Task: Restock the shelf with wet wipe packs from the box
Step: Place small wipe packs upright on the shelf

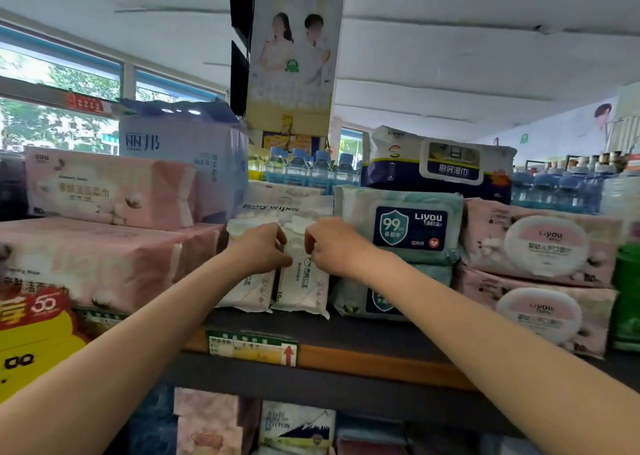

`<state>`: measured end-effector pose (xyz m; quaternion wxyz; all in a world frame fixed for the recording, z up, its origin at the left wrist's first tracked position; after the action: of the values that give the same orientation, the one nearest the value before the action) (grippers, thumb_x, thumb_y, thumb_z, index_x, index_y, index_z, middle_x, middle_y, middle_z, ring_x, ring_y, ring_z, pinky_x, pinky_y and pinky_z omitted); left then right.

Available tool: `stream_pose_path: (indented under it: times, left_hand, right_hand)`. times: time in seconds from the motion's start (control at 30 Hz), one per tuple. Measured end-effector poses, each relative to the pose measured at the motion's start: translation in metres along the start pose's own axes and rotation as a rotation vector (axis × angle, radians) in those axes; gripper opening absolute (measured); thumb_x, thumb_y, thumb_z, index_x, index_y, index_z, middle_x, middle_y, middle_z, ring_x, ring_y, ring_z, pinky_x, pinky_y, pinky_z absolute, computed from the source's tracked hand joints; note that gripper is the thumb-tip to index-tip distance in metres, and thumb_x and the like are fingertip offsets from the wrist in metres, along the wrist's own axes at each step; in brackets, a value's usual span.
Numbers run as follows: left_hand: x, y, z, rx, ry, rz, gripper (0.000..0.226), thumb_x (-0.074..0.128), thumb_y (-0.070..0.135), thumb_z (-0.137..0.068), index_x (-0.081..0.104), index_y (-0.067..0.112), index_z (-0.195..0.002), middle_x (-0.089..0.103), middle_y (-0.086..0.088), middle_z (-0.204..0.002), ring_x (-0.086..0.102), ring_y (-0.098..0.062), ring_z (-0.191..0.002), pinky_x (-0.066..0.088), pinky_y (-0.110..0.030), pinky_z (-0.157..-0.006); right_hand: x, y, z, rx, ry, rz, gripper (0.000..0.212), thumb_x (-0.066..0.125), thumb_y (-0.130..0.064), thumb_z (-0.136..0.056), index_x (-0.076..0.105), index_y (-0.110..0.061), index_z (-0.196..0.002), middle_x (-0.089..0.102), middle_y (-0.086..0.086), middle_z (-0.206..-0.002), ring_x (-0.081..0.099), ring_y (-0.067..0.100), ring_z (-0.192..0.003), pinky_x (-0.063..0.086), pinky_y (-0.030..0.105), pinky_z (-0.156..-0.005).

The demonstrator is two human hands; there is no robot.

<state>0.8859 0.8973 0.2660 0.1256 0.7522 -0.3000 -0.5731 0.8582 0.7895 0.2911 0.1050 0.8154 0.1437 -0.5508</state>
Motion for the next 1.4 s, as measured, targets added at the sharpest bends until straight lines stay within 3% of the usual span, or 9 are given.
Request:
stream_pose_path:
  times: [0.17, 0.3, 0.53, 0.77, 0.93, 1.07, 1.17, 1.27, 1.4]
  left_hand:
    - [-0.013, 0.020, 0.010, 0.174, 0.202, -0.001, 0.032, 0.059, 0.018, -0.085, 0.054, 0.012, -0.116, 0.062, -0.004, -0.114, 0.056, -0.015, -0.095, 0.045, -0.029, -0.083]
    - [-0.019, 0.053, 0.028, 0.351, 0.321, 0.093, 0.025, 0.056, 0.016, -0.087, 0.055, 0.014, -0.112, 0.061, 0.001, -0.107, 0.055, -0.011, -0.090, 0.042, -0.025, -0.077]
    - [0.037, 0.136, 0.096, 0.735, 0.316, 0.312, 0.016, 0.051, 0.013, -0.084, 0.056, 0.012, -0.100, 0.066, -0.001, -0.095, 0.060, -0.018, -0.083, 0.049, -0.037, -0.080]
    - [0.203, 0.260, 0.272, 1.090, -0.416, 0.438, 0.019, 0.052, 0.012, -0.087, 0.052, 0.012, -0.106, 0.063, 0.000, -0.096, 0.061, -0.024, -0.089, 0.049, -0.038, -0.079]
    - [0.278, 0.312, 0.456, 1.358, -0.837, 0.366, 0.028, 0.054, 0.013, -0.085, 0.052, 0.008, -0.113, 0.066, -0.009, -0.103, 0.060, -0.029, -0.098, 0.047, -0.039, -0.085]
    - [0.309, 0.319, 0.602, 1.550, -1.102, 0.285, 0.030, 0.055, 0.012, -0.084, 0.052, 0.008, -0.114, 0.066, -0.006, -0.098, 0.062, -0.029, -0.096, 0.048, -0.039, -0.088]
    - [0.335, 0.312, 0.695, 1.655, -1.283, 0.189, 0.029, 0.054, 0.012, -0.086, 0.051, 0.009, -0.114, 0.057, 0.003, -0.087, 0.062, -0.026, -0.095, 0.048, -0.041, -0.089]
    - [0.370, 0.302, 0.773, 1.669, -1.397, 0.092, 0.029, 0.054, 0.012, -0.086, 0.050, 0.009, -0.115, 0.064, -0.003, -0.095, 0.062, -0.029, -0.098, 0.048, -0.043, -0.088]
    - [0.432, 0.283, 0.859, 1.582, -1.534, -0.057, 0.030, 0.055, 0.010, -0.087, 0.051, 0.002, -0.116, 0.064, -0.018, -0.107, 0.061, -0.035, -0.101, 0.048, -0.044, -0.088]
  right_hand:
    - [-0.012, 0.007, 0.018, -0.039, 0.058, -0.043, 0.024, 0.045, -0.002, -0.088, 0.065, -0.003, -0.102, 0.064, 0.013, -0.108, 0.059, 0.024, -0.101, 0.047, 0.028, -0.084]
    - [-0.030, 0.015, 0.043, 0.009, 0.151, -0.043, 0.021, 0.047, -0.010, -0.090, 0.065, -0.003, -0.097, 0.067, 0.013, -0.098, 0.062, 0.027, -0.092, 0.051, 0.042, -0.083]
    - [-0.069, 0.067, 0.182, 0.334, 0.194, -0.042, 0.020, 0.055, -0.018, -0.092, 0.068, -0.005, -0.098, 0.067, 0.006, -0.090, 0.061, 0.017, -0.083, 0.044, 0.027, -0.070]
    - [-0.053, 0.094, 0.478, 1.019, -0.100, -0.068, 0.011, 0.056, -0.019, -0.091, 0.066, -0.014, -0.093, 0.068, 0.000, -0.083, 0.064, 0.012, -0.071, 0.043, 0.008, -0.057]
    - [-0.045, 0.017, 0.713, 1.564, -0.211, -0.156, 0.009, 0.054, -0.016, -0.091, 0.063, -0.018, -0.090, 0.066, -0.004, -0.083, 0.058, 0.007, -0.070, 0.042, 0.008, -0.055]
    - [-0.023, -0.081, 0.875, 1.980, -0.134, -0.353, 0.016, 0.047, -0.006, -0.092, 0.062, -0.004, -0.094, 0.067, 0.012, -0.085, 0.061, 0.016, -0.068, 0.048, 0.018, -0.055]
    - [0.009, -0.141, 0.966, 2.174, -0.086, -0.542, 0.022, 0.040, -0.004, -0.094, 0.057, 0.000, -0.080, 0.061, 0.007, -0.064, 0.055, 0.007, -0.048, 0.042, 0.013, -0.044]
    - [0.050, -0.179, 1.039, 2.276, -0.105, -0.634, 0.014, 0.054, -0.014, -0.085, 0.051, -0.014, -0.071, 0.054, -0.005, -0.055, 0.048, 0.010, -0.049, 0.040, 0.019, -0.049]
    - [0.117, -0.210, 1.118, 2.335, -0.068, -0.773, 0.022, 0.051, -0.010, -0.091, 0.061, 0.006, -0.103, 0.061, 0.022, -0.086, 0.062, 0.037, -0.080, 0.044, 0.026, -0.059]
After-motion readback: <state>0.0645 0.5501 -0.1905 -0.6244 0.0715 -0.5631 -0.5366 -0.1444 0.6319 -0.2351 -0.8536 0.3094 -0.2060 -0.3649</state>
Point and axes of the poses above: each hand's wrist, its own z-axis away from the middle knuckle, its own x-axis out of the palm, y = z × x, the point moved 5 cm from there along -z, towards the middle knuckle
